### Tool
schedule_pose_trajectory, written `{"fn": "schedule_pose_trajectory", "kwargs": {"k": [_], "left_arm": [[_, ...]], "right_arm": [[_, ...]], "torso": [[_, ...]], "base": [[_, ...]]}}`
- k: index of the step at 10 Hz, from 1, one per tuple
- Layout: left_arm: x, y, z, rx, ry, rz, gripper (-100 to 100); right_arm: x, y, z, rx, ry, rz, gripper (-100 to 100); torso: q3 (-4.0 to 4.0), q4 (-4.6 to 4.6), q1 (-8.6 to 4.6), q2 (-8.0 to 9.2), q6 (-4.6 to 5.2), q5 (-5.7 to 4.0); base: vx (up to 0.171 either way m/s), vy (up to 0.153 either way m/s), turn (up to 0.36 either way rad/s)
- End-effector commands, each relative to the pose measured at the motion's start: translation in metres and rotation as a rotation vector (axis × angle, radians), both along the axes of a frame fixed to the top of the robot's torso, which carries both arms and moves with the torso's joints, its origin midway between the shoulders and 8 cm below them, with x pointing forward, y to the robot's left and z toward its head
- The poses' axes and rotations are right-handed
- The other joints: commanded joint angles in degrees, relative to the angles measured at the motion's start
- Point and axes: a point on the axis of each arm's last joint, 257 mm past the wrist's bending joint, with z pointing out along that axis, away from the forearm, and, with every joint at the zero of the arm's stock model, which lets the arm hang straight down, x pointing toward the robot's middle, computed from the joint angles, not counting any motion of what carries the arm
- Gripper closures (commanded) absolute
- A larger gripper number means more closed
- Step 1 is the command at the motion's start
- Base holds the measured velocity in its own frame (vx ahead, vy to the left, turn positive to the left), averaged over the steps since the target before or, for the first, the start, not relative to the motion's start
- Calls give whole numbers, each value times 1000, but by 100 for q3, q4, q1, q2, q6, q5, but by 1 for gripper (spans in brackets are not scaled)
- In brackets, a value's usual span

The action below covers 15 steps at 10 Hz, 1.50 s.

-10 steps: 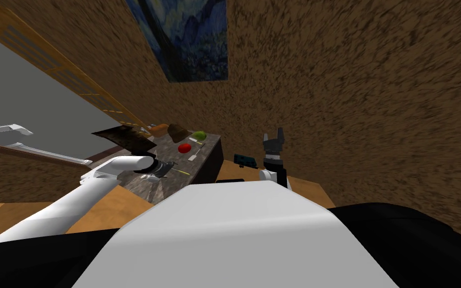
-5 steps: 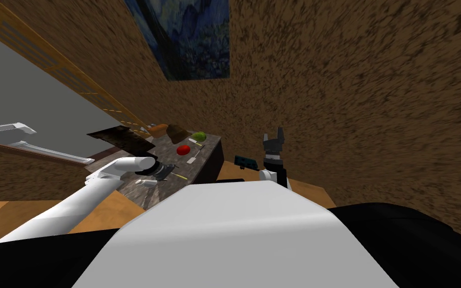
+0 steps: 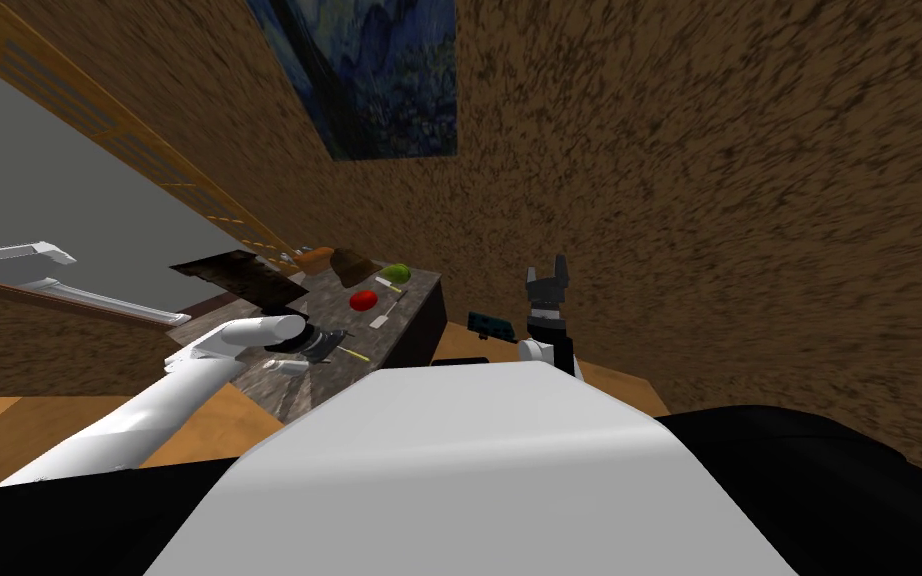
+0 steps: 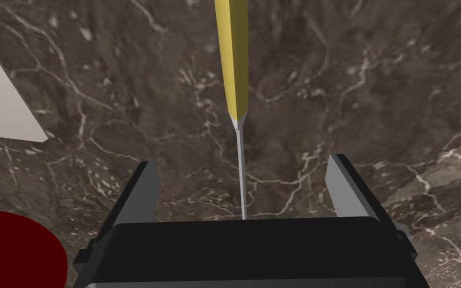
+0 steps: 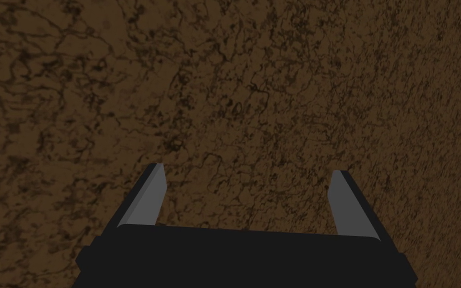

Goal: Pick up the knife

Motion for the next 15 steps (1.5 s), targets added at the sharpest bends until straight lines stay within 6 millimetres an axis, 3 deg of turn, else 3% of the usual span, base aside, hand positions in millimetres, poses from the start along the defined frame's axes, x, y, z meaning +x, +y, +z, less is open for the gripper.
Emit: {"fn": "schedule_pose_trajectory", "kwargs": {"k": [1,5,6,7,11,12,13,14,15], "left_arm": [[-2,8,-4,1,-2,-7,-100],[-7,28,-13,3,-4,-18,-100],[-7,24,-11,2,-3,-13,-100],[-7,25,-12,3,-4,-17,100],[-6,25,-11,3,-7,-18,100],[-6,25,-11,3,-7,-18,0],[9,34,9,33,-39,-30,-100],[6,21,3,-4,-33,-33,-100],[11,20,9,-4,-45,-39,-100]], "right_arm": [[0,0,0,0,0,0,0],[0,0,0,0,0,0,0],[0,0,0,0,0,0,0],[0,0,0,0,0,0,0],[0,0,0,0,0,0,0],[0,0,0,0,0,0,0],[0,0,0,0,0,0,0],[0,0,0,0,0,0,0],[0,0,0,0,0,0,0]], "torso": [[0,0,0,0,0,0],[1,0,-2,2,0,-1],[1,0,-1,2,0,-1],[3,1,8,5,1,1],[10,0,32,20,-7,12],[10,0,34,21,-8,14],[10,0,35,20,-8,14],[10,1,31,21,-6,12],[21,4,7,41,-10,9]], "base": [[30,-56,33],[23,-58,25],[9,-25,10],[0,0,0],[1,-1,-5],[0,0,0],[-8,-11,11],[-71,-83,65],[-96,-137,84]]}}
